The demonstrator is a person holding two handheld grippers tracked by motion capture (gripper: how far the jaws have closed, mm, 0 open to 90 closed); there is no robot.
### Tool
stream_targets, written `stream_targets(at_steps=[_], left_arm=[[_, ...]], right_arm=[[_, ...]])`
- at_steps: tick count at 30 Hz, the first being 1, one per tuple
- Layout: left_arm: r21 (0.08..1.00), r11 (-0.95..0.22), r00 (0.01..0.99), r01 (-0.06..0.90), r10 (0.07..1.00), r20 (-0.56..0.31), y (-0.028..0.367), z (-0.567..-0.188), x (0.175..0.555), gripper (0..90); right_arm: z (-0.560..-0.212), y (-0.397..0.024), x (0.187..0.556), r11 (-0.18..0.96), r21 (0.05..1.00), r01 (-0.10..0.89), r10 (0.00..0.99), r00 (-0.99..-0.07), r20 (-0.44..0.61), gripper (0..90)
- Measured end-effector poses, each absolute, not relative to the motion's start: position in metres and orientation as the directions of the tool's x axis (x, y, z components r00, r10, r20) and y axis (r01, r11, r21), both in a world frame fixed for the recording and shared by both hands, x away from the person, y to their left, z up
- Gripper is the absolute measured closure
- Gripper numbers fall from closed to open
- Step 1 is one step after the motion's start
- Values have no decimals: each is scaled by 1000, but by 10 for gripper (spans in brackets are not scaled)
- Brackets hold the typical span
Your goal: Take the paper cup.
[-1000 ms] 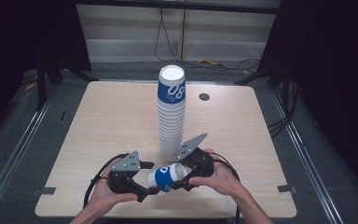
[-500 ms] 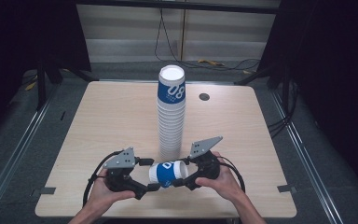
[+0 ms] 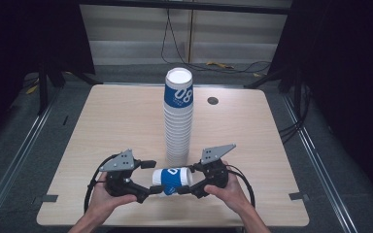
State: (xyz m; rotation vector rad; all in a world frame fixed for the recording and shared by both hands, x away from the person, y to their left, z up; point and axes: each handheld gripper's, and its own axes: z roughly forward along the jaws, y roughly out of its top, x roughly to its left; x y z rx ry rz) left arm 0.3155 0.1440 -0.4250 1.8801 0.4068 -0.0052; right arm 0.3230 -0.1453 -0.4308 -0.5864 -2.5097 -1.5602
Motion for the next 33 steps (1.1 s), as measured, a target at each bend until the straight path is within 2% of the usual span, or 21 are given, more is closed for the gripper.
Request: stream_targets(at_steps=[12, 22, 33], left_arm=[[926, -251, 942, 281, 258, -216, 146, -424, 316, 158], [928, -242, 943, 284, 247, -224, 145, -424, 315, 157], [935, -216, 945, 282, 231, -232, 146, -424, 315, 147]], right_arm=[[-430, -143, 321, 354, 853, 383, 222, -921, 322, 278], [-427, -140, 318, 329, 876, 352, 226, -930, 289, 278], [-426, -140, 319, 282, 889, 362, 196, -928, 316, 279]])
